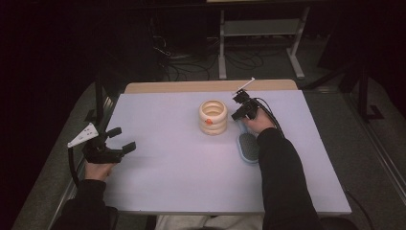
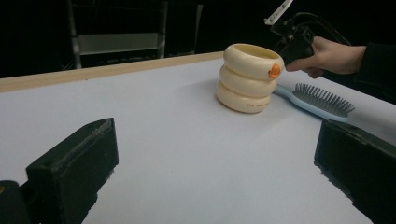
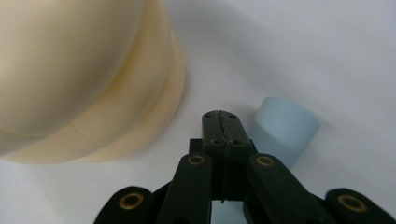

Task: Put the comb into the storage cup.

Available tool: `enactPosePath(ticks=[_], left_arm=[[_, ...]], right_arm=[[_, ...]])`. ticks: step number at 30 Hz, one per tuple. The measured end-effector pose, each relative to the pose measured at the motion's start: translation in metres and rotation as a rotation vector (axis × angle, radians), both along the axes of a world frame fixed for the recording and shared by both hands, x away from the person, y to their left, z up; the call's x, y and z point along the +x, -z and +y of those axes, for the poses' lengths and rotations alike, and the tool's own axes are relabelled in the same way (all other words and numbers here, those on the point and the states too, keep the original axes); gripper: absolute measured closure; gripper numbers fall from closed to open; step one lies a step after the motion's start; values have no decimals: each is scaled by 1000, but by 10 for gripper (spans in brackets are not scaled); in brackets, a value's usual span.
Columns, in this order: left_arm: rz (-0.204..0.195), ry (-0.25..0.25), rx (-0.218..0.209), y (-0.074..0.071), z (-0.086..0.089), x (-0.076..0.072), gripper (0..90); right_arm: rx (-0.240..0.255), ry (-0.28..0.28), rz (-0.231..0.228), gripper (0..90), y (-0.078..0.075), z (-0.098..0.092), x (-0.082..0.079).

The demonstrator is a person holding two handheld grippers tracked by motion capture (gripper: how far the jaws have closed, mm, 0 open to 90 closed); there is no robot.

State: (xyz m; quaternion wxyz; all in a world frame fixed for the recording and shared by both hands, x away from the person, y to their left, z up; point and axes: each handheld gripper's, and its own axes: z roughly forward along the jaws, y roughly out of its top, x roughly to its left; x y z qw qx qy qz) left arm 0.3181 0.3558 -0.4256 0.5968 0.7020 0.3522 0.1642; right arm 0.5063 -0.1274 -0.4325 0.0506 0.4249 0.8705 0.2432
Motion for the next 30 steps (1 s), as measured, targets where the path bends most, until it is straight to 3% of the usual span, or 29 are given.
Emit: enactPosePath(ticks=[14,30], left_arm=[[4,2,2,0,0,0,0],[8,12,15,0,-2,0,0]], right_arm=[[5,31,17,889,0,-13,-2],[17,58,-3,889,0,-32,-8]])
